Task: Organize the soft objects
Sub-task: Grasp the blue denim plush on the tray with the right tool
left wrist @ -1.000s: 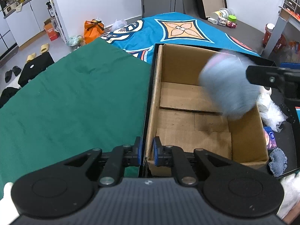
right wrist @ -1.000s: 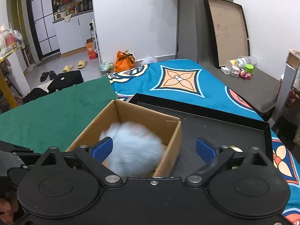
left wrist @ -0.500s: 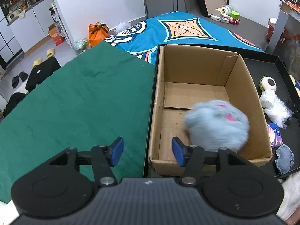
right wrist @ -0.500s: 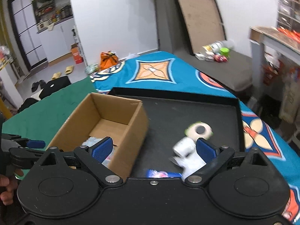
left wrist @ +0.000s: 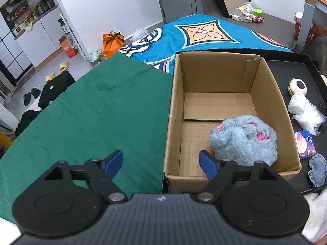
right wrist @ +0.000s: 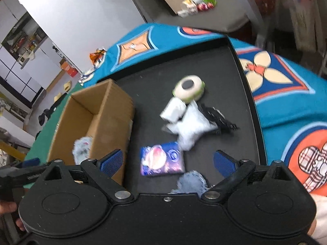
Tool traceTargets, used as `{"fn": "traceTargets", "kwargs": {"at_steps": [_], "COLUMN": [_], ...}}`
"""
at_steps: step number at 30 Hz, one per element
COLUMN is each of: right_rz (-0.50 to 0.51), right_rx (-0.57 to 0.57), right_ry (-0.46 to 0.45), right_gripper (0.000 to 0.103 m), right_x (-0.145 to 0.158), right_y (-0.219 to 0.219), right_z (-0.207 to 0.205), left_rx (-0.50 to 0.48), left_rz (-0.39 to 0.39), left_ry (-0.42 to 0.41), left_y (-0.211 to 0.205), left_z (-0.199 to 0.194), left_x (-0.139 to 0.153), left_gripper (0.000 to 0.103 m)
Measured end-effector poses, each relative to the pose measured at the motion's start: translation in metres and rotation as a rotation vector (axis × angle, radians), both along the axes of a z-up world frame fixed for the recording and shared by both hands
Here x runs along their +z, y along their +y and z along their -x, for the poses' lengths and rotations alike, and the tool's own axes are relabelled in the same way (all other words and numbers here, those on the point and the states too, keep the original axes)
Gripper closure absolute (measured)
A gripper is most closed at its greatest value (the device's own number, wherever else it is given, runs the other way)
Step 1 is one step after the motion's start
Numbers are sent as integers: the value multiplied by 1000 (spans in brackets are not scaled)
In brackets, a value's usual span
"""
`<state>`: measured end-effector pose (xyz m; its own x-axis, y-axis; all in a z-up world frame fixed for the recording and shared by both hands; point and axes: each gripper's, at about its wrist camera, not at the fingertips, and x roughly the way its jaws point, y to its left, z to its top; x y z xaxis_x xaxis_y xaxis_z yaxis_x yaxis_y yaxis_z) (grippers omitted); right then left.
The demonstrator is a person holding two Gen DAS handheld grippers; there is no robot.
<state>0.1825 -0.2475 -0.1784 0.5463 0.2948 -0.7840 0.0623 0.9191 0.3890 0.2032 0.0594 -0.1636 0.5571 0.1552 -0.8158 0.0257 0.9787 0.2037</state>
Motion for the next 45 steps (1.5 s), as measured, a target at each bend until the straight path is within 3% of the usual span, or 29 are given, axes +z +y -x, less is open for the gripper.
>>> {"fn": "traceTargets", "kwargs": {"at_steps": [9, 13, 25, 26, 28, 31, 36, 45], "right_rz": [21, 24, 91, 96, 112, 164, 158, 154], "right_rx": [18, 39, 110, 113, 110, 116, 112, 50], "right_ry": [50, 79, 109, 114, 141, 128, 102, 8], "right_gripper": [20, 26, 30, 32, 53, 68, 76, 77], "right_x": [-23, -33, -54, -57, -64, -65, -60, -37], "right_y": [-8, -7, 8, 9, 10, 13, 12, 4], "right_z": [4, 5, 7, 8, 8, 9, 10, 6], "left_rx": [-7, -8, -29, -30, -25, -7, -8, -4], "left_rz": [-22, -35, -103, -104, -103, -105, -113, -121], "left_ry": [-1, 5, 0, -3, -10, -21, -25, -30], "left_y": [-7, -10, -25, -25, -25, -23, -24, -23], "left_z": [2, 1, 3, 3, 4, 4, 5, 8], "left_x": [3, 4, 6, 6, 8, 10, 10, 11], "left_gripper": [9, 8, 7, 7, 7, 7, 7, 7]}}
